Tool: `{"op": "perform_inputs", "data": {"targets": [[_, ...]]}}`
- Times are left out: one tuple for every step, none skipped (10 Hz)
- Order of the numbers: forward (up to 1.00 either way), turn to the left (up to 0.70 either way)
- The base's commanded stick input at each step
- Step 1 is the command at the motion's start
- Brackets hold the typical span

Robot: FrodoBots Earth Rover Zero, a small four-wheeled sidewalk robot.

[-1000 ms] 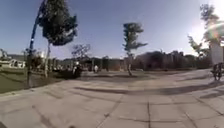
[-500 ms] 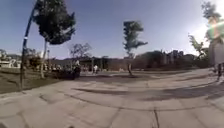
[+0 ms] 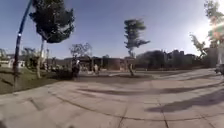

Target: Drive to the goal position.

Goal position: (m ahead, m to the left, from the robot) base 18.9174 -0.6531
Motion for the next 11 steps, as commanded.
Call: {"op": "perform_inputs", "data": {"targets": [[0.61, -0.21], [0.61, -0.14], [0.61, -0.11], [0.61, -0.08], [0.59, -0.06], [0.59, -0.05], [0.58, -0.04], [0.58, 0.00], [0.57, 0.00], [0.55, 0.00], [0.54, 0.00]]}}
